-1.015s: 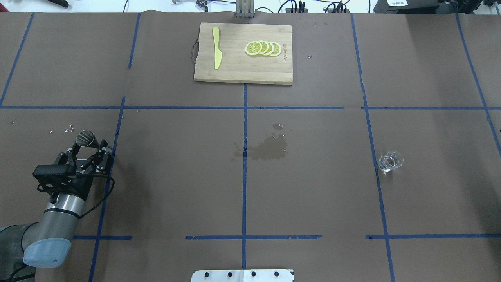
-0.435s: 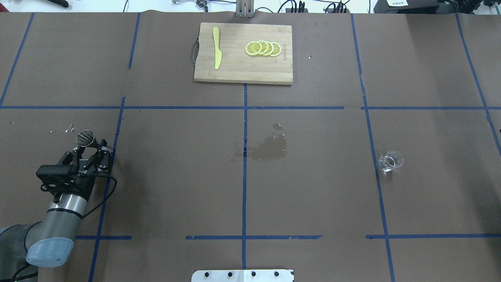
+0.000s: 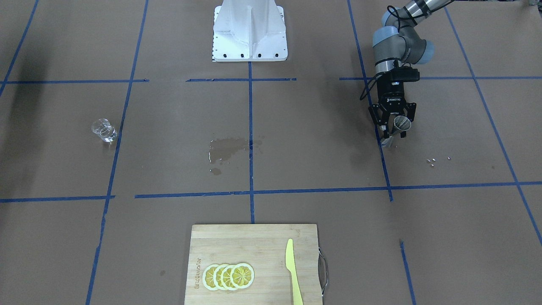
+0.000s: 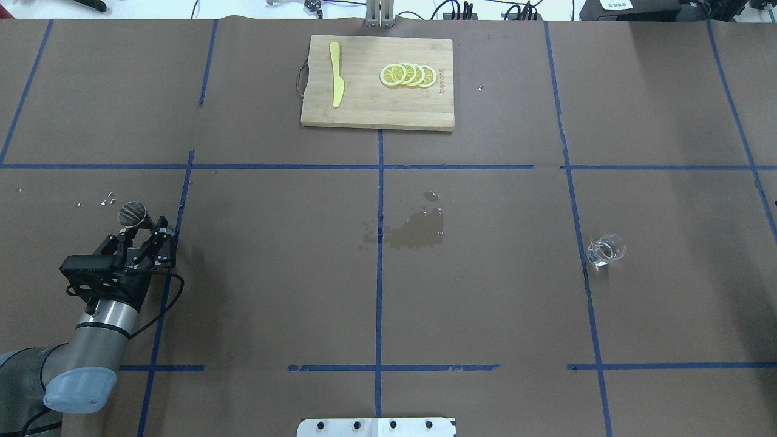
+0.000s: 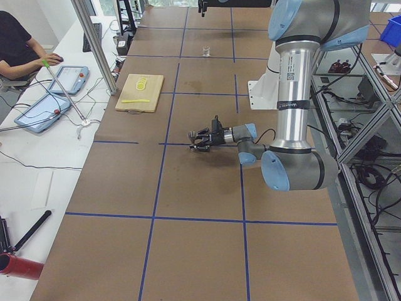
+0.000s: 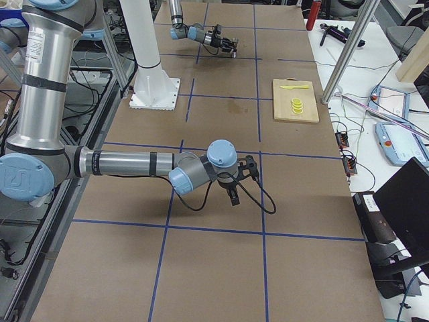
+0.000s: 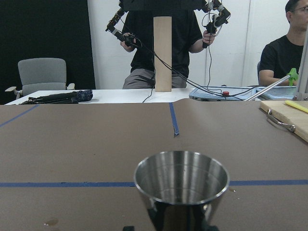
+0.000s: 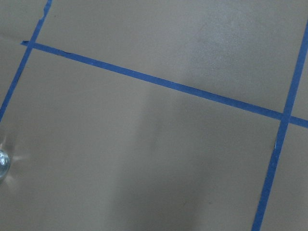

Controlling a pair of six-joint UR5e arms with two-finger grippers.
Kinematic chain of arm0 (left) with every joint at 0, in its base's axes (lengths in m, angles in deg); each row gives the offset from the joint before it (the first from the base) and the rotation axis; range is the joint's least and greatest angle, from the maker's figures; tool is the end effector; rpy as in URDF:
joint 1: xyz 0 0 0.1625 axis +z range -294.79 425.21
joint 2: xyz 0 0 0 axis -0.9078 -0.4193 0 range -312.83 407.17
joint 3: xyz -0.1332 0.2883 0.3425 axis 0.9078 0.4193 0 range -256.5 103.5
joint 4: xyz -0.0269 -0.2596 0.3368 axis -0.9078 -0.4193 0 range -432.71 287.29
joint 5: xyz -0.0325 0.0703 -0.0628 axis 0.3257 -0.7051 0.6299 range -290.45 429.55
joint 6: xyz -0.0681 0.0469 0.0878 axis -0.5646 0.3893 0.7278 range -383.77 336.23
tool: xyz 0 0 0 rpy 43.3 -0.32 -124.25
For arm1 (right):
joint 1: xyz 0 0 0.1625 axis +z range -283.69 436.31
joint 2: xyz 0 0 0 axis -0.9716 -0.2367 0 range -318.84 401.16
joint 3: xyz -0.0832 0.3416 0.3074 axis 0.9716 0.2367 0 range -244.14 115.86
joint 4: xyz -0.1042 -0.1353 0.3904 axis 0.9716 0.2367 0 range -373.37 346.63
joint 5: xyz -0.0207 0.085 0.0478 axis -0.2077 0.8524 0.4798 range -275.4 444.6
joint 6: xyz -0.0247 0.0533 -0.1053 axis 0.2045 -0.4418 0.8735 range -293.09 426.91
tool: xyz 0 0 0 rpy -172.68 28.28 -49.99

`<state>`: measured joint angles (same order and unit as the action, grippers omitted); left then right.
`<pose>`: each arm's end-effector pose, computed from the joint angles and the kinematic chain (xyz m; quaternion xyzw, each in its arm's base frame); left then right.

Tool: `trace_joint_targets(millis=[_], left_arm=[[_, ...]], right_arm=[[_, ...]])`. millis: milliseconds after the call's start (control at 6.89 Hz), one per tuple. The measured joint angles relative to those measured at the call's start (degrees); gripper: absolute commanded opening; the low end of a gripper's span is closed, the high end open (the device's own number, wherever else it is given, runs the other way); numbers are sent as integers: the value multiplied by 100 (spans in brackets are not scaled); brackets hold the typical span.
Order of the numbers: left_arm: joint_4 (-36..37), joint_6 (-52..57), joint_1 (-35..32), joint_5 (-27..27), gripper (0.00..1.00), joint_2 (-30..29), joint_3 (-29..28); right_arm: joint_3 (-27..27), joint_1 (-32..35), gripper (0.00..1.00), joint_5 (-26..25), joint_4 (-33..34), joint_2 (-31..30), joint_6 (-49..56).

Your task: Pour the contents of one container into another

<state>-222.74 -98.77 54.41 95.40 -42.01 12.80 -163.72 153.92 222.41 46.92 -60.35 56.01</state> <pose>0.4406 -0.3303 0.5827 0.5441 0.3002 -0.2323 0.7483 -0.0510 -0.4365 0.6589 0.1355 -0.4296 -0.1088 0.8861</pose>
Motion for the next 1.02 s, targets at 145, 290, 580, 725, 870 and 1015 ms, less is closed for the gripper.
trace_joint_targets(millis=[145, 290, 580, 725, 870, 1015], left_arm=[[0, -3, 3, 3, 48, -5, 0], [0, -5, 11, 1, 45, -8, -3], [0, -6, 21, 0, 36, -47, -8], [0, -6, 26, -1, 25, -63, -9], [0, -6, 28, -1, 9, -69, -9], [-2, -4, 24, 1, 0, -71, -8]], right_arm=[[2, 0, 100, 0, 0, 0, -2], [2, 0, 100, 0, 0, 0, -6], [0, 0, 100, 0, 0, 0, -9], [0, 0, 100, 0, 0, 0, -8], [0, 0, 100, 0, 0, 0, -9], [0, 0, 100, 0, 0, 0, -9]])
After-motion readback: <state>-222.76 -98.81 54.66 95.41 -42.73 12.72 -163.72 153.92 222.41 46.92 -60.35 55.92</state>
